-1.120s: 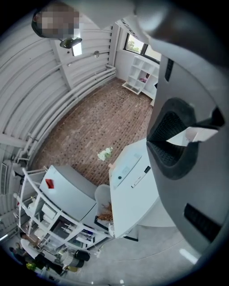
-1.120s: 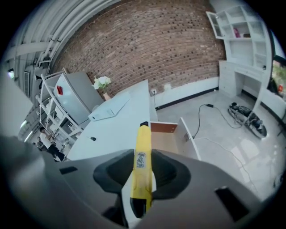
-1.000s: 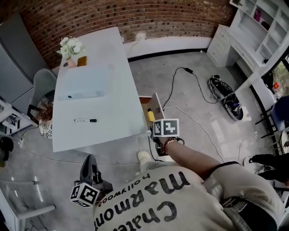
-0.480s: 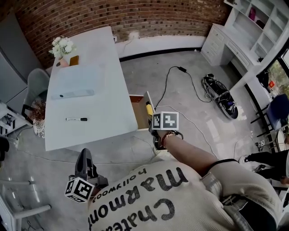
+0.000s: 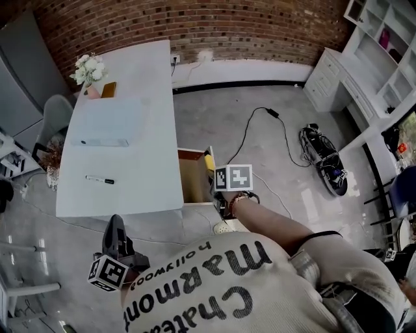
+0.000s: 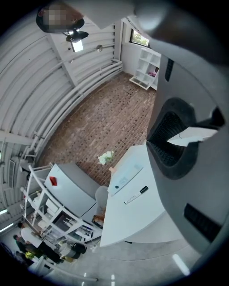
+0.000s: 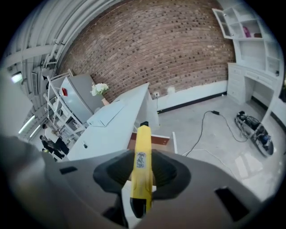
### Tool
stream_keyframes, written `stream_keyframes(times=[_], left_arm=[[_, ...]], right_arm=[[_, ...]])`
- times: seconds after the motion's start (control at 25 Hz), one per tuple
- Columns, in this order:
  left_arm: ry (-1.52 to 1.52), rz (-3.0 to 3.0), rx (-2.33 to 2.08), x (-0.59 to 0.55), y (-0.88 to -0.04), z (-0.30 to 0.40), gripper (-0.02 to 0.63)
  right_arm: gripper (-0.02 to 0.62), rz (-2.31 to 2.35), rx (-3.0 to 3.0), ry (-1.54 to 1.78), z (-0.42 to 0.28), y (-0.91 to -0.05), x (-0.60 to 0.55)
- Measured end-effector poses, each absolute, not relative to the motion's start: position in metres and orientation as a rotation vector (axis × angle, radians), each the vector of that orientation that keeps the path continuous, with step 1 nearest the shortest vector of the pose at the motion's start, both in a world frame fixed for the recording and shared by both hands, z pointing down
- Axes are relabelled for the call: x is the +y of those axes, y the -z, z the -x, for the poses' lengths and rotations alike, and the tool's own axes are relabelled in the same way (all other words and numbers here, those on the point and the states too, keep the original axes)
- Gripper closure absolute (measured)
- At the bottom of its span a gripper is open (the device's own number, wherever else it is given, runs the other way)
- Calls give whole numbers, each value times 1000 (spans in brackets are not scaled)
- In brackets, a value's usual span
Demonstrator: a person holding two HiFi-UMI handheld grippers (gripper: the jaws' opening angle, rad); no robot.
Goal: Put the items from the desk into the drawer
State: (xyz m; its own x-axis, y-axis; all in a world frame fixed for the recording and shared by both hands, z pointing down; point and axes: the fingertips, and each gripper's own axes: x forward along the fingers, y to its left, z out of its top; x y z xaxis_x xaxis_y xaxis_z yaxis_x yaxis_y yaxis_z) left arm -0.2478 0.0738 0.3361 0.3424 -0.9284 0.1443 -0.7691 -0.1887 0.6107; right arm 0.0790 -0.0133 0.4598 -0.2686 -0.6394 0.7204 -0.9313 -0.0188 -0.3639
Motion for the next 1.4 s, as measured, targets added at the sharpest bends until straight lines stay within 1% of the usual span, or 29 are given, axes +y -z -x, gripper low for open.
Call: stream_keyframes(times=[0.36, 0.68, 1.04, 1.4], left_arm=[[367, -1924, -1564, 50, -357, 155, 603], [385, -1835, -1696, 45, -376, 108, 603], [274, -1811, -1704, 33, -399, 96, 604], [245, -1770, -1748, -19, -419, 141, 603]], right_arm=[[470, -1406, -1996, -1142, -133, -481, -59], [469, -1182, -2004, -1164, -146, -533, -72], [469, -1065, -1883, -1288, -128, -609, -65], [469, -1061, -1777, -1430, -99, -670, -93]])
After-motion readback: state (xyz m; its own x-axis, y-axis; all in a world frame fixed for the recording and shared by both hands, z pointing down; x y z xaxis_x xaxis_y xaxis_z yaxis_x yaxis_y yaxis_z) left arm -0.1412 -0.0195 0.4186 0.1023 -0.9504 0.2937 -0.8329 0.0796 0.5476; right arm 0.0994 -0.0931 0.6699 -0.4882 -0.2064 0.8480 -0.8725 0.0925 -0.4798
